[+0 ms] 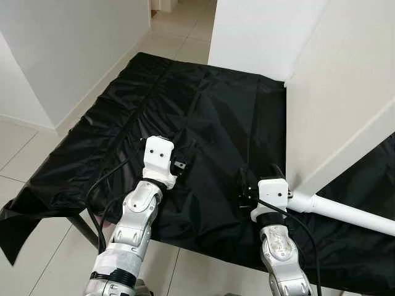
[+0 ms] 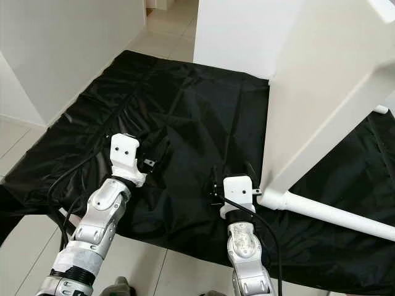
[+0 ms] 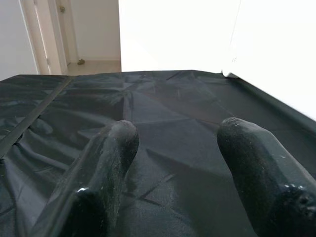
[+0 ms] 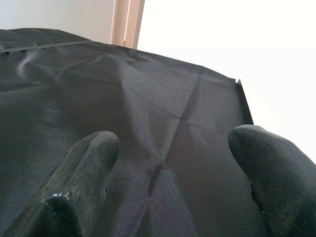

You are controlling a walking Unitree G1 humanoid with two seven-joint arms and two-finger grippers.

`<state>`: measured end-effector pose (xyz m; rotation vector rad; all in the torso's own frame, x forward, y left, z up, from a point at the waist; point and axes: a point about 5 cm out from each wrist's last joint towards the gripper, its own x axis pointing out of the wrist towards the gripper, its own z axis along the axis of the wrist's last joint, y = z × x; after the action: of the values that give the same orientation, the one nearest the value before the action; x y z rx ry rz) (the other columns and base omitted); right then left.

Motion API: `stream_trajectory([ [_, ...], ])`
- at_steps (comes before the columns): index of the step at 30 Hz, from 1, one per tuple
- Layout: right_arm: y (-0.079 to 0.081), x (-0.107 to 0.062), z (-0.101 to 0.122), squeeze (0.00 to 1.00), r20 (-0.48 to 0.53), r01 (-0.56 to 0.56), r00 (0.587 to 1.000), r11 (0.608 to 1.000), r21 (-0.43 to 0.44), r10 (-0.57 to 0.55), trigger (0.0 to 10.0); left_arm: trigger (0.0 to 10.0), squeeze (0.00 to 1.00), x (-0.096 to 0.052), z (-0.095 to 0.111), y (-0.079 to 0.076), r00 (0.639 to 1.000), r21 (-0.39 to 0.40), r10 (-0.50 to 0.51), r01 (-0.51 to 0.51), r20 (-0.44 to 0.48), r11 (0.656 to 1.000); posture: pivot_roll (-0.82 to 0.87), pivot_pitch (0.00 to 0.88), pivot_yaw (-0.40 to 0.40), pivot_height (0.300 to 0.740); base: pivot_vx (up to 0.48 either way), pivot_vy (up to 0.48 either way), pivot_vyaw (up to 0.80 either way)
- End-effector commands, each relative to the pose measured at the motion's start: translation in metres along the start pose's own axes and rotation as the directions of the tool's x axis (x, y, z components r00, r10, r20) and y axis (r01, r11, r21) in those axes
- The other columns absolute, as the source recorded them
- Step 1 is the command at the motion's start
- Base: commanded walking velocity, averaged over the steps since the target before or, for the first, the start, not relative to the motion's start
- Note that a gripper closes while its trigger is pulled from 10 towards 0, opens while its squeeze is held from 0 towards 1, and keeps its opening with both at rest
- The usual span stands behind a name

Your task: Building children table

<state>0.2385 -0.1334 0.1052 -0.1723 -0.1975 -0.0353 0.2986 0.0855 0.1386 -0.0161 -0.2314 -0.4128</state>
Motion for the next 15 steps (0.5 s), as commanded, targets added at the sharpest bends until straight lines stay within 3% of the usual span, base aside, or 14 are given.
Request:
stream_trajectory([
  [1, -0.0004, -0.0008, -0.0011, 0.0, -0.012, -0.005, 1.0, 1.0, -0.005, 0.005, 10.0, 10.0, 0.0, -0.0006, 0.0002, -0.0057, 0.999, -0.012, -0.043, 0.043, -0.003, 0.999, 0.07, 0.023, -0.063, 0.74, 0.0, 0.0, 0.0],
  [15, 0.0001, -0.0005, -0.0016, 0.0, -0.016, 0.002, 1.0, 1.0, -0.004, -0.002, 10.0, 10.0, 0.0, -0.0002, -0.0048, -0.0062, 0.997, -0.002, -0.04, 0.04, -0.061, 0.999, 0.07, 0.022, -0.062, 0.74, 0.0, 0.0, 0.0],
])
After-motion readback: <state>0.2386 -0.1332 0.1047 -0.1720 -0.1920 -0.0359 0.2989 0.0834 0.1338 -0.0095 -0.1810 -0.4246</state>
